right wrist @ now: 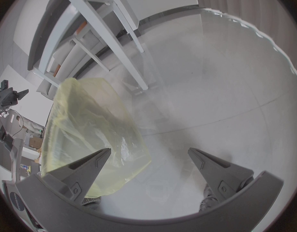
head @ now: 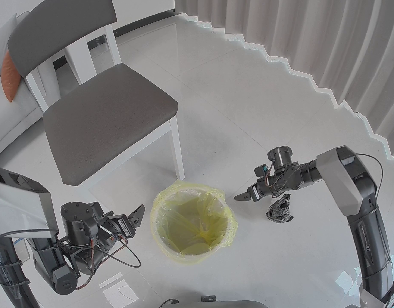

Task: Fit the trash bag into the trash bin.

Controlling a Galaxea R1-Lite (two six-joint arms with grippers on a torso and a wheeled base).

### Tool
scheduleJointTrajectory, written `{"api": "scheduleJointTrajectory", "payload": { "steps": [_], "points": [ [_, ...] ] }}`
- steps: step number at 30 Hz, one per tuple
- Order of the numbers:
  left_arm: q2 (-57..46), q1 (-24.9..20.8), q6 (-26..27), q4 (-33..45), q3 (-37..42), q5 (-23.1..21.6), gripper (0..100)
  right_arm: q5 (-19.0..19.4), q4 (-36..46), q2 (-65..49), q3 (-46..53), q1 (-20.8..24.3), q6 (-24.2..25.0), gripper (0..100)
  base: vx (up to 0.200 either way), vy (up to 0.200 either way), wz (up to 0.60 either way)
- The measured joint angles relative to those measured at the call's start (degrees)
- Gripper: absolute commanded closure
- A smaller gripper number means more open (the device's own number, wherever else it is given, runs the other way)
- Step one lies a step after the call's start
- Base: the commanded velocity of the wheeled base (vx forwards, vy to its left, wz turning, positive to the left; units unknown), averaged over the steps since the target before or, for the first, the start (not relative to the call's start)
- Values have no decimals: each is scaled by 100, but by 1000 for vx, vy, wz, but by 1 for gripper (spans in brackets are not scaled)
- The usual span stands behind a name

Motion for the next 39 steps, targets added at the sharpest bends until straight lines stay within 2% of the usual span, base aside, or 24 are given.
{"api": "scheduleJointTrajectory", "payload": {
  "steps": [9, 17, 24, 39],
  "points": [
    [20, -83, 10, 0, -48, -2, 0, 1, -889, -1081, 1933, -93, -77, 0, 0, 0, 0],
    [-11, -149, 7, 0, -30, 13, 0, 9, -1357, -1247, 2481, 72, -79, 0, 0, 0, 0],
    [-24, -133, 2, 0, -32, 16, 0, 12, -1328, -747, 1977, 345, 30, 0, 0, 0, 0],
    [4, -96, 21, -2, -63, 33, 0, -2, -24, 126, 6, 413, 71, 0, 0, 0, 0]
  ]
}}
